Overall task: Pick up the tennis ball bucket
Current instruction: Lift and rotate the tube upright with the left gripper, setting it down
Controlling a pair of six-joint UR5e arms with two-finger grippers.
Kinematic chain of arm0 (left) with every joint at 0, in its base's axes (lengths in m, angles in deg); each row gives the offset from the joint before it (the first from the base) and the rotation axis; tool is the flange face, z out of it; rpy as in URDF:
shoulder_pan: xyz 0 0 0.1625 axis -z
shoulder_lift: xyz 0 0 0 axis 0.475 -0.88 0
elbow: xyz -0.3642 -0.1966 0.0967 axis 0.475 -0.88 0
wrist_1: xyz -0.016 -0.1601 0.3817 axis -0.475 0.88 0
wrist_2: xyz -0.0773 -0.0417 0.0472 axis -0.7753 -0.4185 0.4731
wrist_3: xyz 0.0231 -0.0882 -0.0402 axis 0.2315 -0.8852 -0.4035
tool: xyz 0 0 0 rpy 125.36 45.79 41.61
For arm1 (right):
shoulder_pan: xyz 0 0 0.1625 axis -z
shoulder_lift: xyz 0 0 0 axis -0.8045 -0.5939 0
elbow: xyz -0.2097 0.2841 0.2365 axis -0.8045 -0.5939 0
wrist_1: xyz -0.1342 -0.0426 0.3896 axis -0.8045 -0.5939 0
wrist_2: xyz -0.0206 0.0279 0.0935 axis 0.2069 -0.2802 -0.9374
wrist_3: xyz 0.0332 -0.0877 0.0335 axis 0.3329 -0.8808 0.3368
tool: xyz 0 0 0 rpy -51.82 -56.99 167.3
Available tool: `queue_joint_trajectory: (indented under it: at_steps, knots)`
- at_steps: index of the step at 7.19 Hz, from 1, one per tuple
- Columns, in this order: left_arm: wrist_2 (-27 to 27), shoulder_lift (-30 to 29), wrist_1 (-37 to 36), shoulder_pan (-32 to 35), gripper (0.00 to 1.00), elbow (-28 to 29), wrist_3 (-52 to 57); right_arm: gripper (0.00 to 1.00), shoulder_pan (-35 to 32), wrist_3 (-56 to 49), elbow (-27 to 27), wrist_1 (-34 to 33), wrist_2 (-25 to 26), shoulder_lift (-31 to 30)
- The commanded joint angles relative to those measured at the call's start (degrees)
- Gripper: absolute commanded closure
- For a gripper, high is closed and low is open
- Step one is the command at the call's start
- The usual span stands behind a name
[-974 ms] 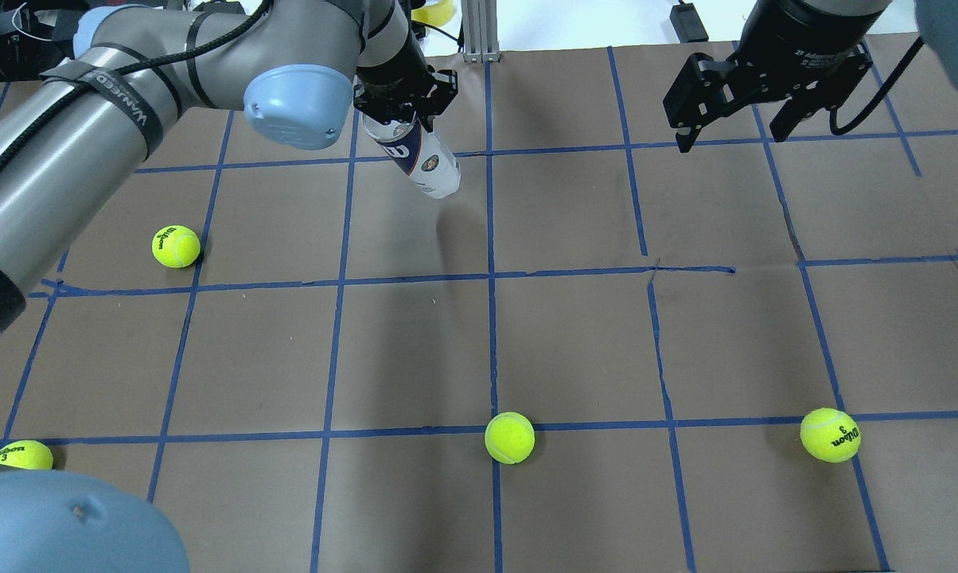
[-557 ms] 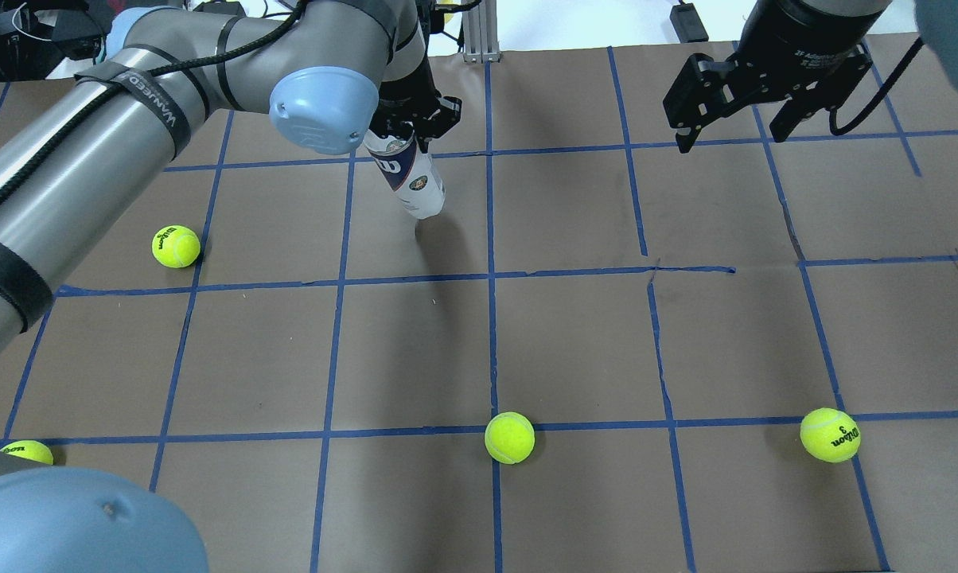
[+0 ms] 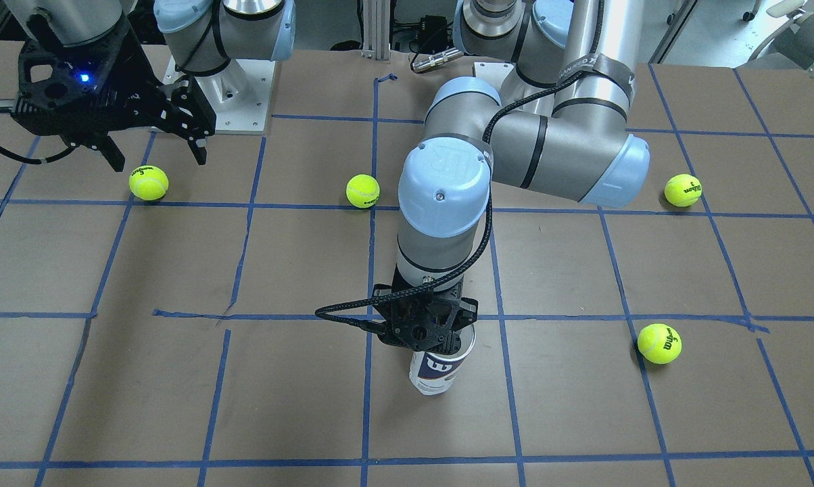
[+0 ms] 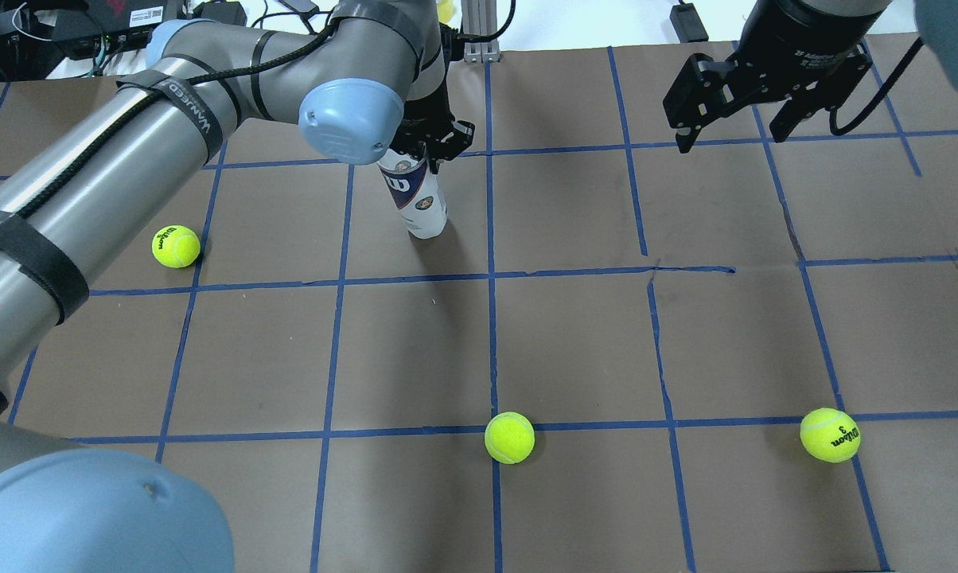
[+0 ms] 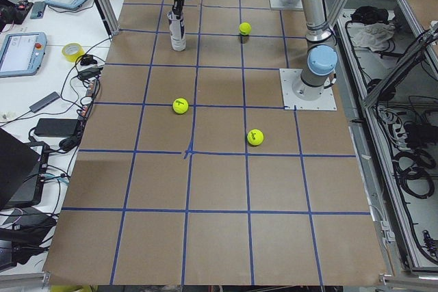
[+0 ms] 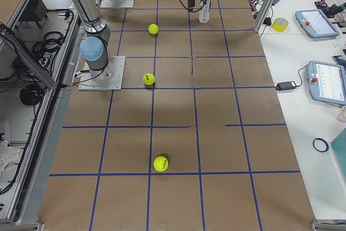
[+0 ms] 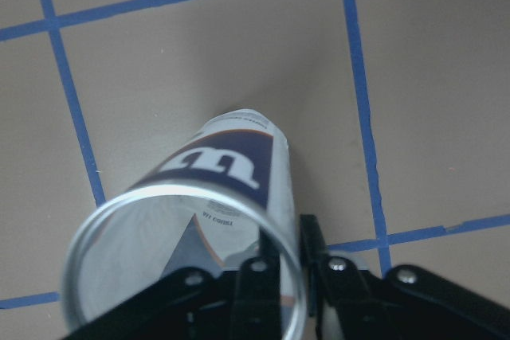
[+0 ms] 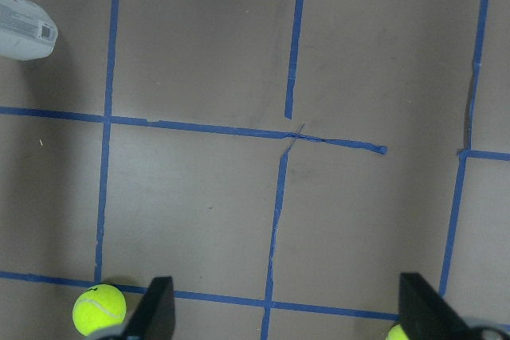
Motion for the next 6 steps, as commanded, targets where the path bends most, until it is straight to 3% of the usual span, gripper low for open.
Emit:
queue_joint_trajectory:
  at_steps: [1, 6]
  knots:
    - [-0.31, 2.22, 0.13, 0.49, 0.04, 0.85, -0.62, 0.00, 0.07, 0.01, -0.07, 0.02, 0.00, 0.00]
    - [0.56, 18.03, 25.13, -1.70, 0.00, 5.78, -1.93, 0.00, 0.07, -0.08, -0.07, -0.07, 0.00, 0.09]
